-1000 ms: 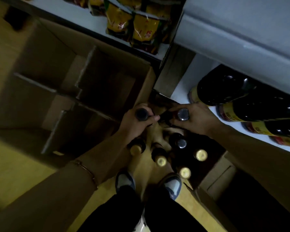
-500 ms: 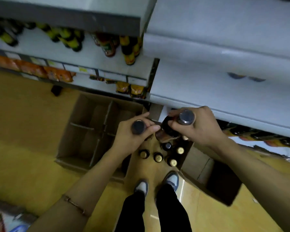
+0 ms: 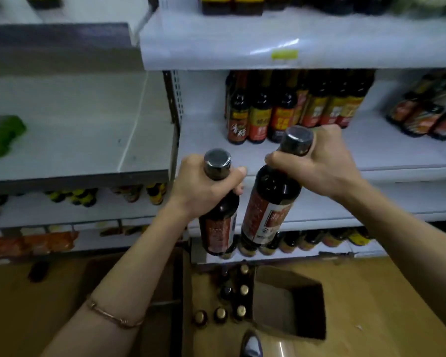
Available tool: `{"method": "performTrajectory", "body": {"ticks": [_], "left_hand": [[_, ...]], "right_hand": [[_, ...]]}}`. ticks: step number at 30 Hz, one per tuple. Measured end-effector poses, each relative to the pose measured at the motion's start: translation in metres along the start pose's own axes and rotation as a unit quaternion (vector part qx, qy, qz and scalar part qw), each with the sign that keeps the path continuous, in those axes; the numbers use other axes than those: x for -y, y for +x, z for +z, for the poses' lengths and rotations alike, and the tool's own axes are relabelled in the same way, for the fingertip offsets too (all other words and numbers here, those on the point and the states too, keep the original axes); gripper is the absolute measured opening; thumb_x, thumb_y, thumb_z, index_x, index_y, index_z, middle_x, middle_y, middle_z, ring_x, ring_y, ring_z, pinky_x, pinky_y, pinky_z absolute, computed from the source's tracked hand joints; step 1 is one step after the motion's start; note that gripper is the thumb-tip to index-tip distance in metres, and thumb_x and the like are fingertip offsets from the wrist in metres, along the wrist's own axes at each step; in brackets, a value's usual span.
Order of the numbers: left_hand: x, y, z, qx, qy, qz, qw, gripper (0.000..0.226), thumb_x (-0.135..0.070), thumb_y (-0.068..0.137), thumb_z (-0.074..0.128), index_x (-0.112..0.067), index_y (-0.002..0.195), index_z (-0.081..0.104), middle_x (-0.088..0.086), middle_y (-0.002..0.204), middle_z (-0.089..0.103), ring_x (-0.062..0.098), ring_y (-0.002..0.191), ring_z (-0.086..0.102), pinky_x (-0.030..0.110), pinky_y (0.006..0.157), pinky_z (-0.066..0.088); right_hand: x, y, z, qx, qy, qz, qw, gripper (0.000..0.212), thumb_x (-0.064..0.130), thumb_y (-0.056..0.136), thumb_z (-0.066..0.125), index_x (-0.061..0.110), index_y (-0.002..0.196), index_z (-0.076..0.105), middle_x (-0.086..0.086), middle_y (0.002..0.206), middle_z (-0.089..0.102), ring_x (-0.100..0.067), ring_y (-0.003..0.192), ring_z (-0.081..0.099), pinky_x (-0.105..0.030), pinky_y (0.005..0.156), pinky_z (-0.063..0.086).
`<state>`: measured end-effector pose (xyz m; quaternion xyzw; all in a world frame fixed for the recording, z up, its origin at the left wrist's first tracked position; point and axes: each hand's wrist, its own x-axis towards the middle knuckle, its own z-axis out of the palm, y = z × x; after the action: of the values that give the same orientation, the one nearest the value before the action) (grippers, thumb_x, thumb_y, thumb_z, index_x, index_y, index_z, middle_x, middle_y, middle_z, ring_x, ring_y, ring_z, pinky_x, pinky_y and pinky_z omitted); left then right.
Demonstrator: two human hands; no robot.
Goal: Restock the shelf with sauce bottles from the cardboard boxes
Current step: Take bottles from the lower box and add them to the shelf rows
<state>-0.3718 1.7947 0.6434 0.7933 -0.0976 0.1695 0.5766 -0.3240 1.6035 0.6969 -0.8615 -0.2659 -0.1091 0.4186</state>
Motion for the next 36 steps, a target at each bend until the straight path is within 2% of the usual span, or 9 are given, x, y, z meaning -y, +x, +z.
{"method": "performTrajectory", "body": {"ticks": [2, 6, 9, 12, 17, 21, 26, 32, 36], "left_hand": [[-0.027, 0.017, 0.007, 0.047, -0.033, 0.018, 0.998, 0.028, -0.028, 0.079, 0.067, -0.017, 0.053, 0.067, 0.001, 0.058, 0.069, 0.025, 0.064, 0.069, 0.051, 0.074, 0.057], [-0.082, 0.047, 0.035, 0.126, -0.086, 0.061, 0.986, 0.028, -0.014, 0.079, 0.067, -0.013, 0.052, 0.065, 0.011, 0.058, 0.068, 0.036, 0.066, 0.068, 0.052, 0.081, 0.055], [-0.125, 0.063, 0.060, 0.167, -0.146, 0.085, 0.971, 0.026, -0.011, 0.078, 0.067, -0.010, 0.052, 0.064, 0.009, 0.055, 0.066, 0.033, 0.062, 0.066, 0.047, 0.079, 0.056], [-0.164, 0.080, 0.089, 0.209, -0.174, 0.094, 0.958, 0.026, -0.009, 0.077, 0.065, 0.000, 0.053, 0.062, 0.009, 0.053, 0.064, 0.035, 0.063, 0.065, 0.038, 0.076, 0.055], [-0.227, 0.104, 0.158, 0.272, -0.186, 0.106, 0.938, 0.027, -0.010, 0.073, 0.067, -0.010, 0.047, 0.062, 0.012, 0.052, 0.063, 0.037, 0.064, 0.065, 0.048, 0.081, 0.055], [-0.272, 0.119, 0.226, 0.293, -0.192, 0.121, 0.929, 0.022, -0.009, 0.072, 0.067, -0.007, 0.051, 0.060, 0.012, 0.052, 0.063, 0.033, 0.061, 0.065, 0.046, 0.080, 0.056], [-0.325, 0.134, 0.321, 0.320, -0.228, 0.136, 0.909, 0.021, -0.009, 0.072, 0.065, -0.002, 0.053, 0.058, 0.015, 0.054, 0.063, 0.034, 0.060, 0.066, 0.045, 0.078, 0.057], [-0.375, 0.152, 0.428, 0.343, -0.260, 0.171, 0.887, 0.027, -0.010, 0.072, 0.063, -0.012, 0.046, 0.061, 0.012, 0.052, 0.062, 0.033, 0.060, 0.064, 0.040, 0.074, 0.056], [-0.390, 0.173, 0.490, 0.361, -0.255, 0.155, 0.884, 0.026, -0.010, 0.073, 0.062, -0.007, 0.047, 0.060, 0.014, 0.052, 0.063, 0.033, 0.060, 0.066, 0.037, 0.075, 0.054]], "right_hand": [[0.017, -0.001, -0.033, -0.034, -0.010, -0.015, 0.999, 0.035, 0.026, 0.071, 0.071, 0.012, 0.049, 0.046, 0.006, 0.044, 0.044, -0.007, 0.042, 0.038, -0.024, 0.042, 0.031], [0.042, -0.003, -0.093, -0.113, -0.035, 0.002, 0.993, 0.037, 0.022, 0.072, 0.072, 0.002, 0.053, 0.048, -0.005, 0.048, 0.044, -0.006, 0.043, 0.035, -0.027, 0.042, 0.030], [0.054, -0.009, -0.141, -0.151, -0.066, 0.021, 0.986, 0.035, 0.022, 0.074, 0.072, 0.006, 0.053, 0.049, -0.002, 0.049, 0.043, -0.005, 0.038, 0.034, -0.022, 0.039, 0.029], [0.057, -0.018, -0.191, -0.187, -0.089, 0.028, 0.978, 0.036, 0.024, 0.073, 0.071, 0.005, 0.053, 0.049, -0.004, 0.051, 0.046, -0.012, 0.043, 0.037, -0.029, 0.042, 0.031], [0.053, -0.041, -0.280, -0.249, -0.114, 0.060, 0.960, 0.038, 0.030, 0.069, 0.070, 0.003, 0.054, 0.049, -0.006, 0.051, 0.039, -0.016, 0.045, 0.034, -0.029, 0.042, 0.029], [0.037, -0.063, -0.351, -0.282, -0.150, 0.078, 0.944, 0.042, 0.042, 0.061, 0.064, 0.001, 0.060, 0.057, -0.010, 0.057, 0.042, -0.015, 0.051, 0.035, -0.028, 0.043, 0.026], [0.008, -0.088, -0.443, -0.292, -0.164, 0.080, 0.939, 0.034, 0.028, 0.073, 0.071, 0.014, 0.053, 0.047, 0.000, 0.050, 0.037, -0.011, 0.043, 0.032, -0.024, 0.041, 0.026], [-0.050, -0.109, -0.535, -0.299, -0.185, 0.099, 0.931, 0.037, 0.034, 0.066, 0.070, 0.018, 0.047, 0.043, -0.004, 0.051, 0.040, -0.014, 0.047, 0.035, -0.032, 0.048, 0.029], [-0.093, -0.118, -0.583, -0.314, -0.187, 0.115, 0.924, 0.043, 0.029, 0.072, 0.071, 0.018, 0.045, 0.039, 0.001, 0.046, 0.037, -0.016, 0.043, 0.032, -0.027, 0.046, 0.027]]}}
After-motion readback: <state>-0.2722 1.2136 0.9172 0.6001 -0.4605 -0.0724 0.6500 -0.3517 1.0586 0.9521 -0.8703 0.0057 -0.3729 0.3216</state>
